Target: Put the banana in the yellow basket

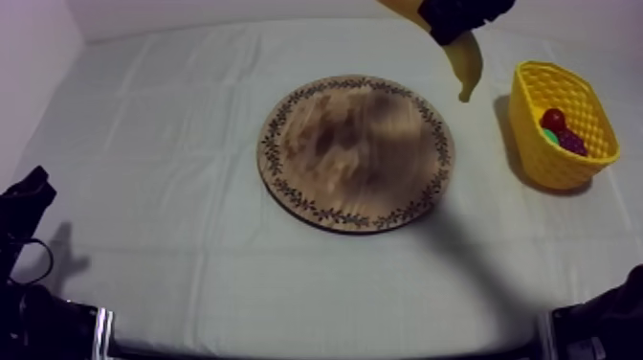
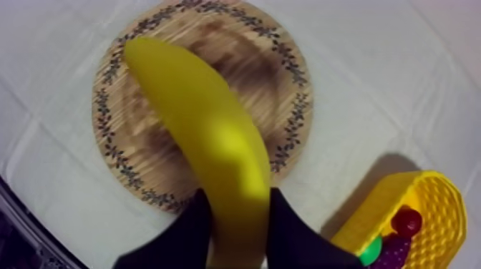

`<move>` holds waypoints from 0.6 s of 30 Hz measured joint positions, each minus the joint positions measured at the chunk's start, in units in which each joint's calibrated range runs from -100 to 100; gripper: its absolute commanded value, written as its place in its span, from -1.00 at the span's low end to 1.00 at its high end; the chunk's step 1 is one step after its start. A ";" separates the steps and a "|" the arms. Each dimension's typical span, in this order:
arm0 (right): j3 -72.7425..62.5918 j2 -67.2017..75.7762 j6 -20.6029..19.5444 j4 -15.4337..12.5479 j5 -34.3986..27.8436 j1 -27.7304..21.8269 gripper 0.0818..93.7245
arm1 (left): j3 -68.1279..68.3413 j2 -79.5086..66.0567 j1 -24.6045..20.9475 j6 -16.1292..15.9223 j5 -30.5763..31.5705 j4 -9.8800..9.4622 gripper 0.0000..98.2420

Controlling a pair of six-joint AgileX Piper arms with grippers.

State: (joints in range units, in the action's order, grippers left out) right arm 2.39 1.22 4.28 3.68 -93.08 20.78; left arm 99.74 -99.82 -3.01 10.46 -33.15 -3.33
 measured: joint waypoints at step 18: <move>4.20 -0.36 2.38 2.67 2.81 -15.39 -0.72 | 0.00 0.00 0.00 0.00 0.00 0.00 -1.00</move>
State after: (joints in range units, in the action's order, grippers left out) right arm 6.59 0.86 6.66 6.35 -90.27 5.39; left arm 99.74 -99.82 -3.01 10.46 -33.15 -3.33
